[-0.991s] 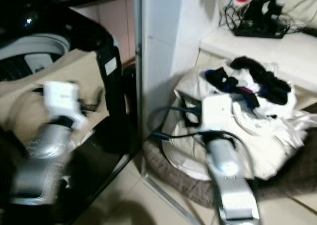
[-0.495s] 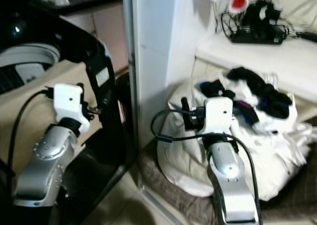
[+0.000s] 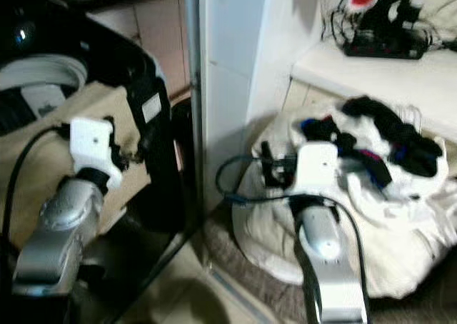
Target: Clothes washing
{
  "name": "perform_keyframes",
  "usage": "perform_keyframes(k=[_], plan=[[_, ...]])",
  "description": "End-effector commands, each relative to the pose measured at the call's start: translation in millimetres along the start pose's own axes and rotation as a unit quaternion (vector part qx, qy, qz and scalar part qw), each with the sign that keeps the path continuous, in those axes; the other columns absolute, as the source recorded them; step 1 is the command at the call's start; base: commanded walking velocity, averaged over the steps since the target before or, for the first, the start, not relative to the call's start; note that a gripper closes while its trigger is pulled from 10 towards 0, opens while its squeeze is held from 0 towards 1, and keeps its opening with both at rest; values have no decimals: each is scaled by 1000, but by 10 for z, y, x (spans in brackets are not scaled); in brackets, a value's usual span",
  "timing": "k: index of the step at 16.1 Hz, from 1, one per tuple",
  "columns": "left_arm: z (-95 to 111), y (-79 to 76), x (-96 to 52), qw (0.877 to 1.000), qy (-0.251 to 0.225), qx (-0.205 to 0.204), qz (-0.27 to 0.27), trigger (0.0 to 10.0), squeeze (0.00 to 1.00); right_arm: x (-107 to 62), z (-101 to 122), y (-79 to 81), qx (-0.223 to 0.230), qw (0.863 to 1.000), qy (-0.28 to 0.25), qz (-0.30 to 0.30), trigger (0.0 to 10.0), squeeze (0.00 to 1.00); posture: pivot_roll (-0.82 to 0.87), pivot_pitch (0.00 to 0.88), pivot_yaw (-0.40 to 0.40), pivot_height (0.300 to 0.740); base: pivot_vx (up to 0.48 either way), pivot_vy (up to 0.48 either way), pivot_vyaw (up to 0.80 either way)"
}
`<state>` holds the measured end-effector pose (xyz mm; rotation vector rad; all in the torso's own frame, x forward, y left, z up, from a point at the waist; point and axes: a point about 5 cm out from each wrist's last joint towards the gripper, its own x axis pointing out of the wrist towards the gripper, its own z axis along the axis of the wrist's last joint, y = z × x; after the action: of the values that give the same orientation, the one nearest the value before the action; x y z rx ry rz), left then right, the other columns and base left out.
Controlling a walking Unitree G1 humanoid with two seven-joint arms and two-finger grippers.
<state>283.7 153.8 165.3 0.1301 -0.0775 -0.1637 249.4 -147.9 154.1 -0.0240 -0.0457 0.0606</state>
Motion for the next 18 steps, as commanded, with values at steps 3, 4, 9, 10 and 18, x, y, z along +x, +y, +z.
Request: perform_keyframes(k=[3,4,9,10,18], plan=[[28,-35,36,1000,-4,-2,-9,10000,0,-24,60,-29,4,1000,-9,-8,10000,0,-34,24,-2,740,0,465,-800],[26,-45,37,1000,-4,-4,-11,10000,0,-29,63,-35,4,1000,-10,-10,10000,0,-35,24,-2,740,0,465,-506],[23,-85,40,999,3,39,-10,10000,0,-39,71,-33,-3,1000,-11,-7,10000,0,-35,29,-4,740,0,-14,0],[20,-101,34,999,3,41,-12,10000,0,-41,72,-33,-4,1000,-11,-7,10000,0,-34,29,-4,740,0,-480,0],[31,-81,49,1000,1,26,-4,10000,0,-22,66,-80,-49,999,-11,-15,10000,0,-35,33,-2,740,0,-120,0]])
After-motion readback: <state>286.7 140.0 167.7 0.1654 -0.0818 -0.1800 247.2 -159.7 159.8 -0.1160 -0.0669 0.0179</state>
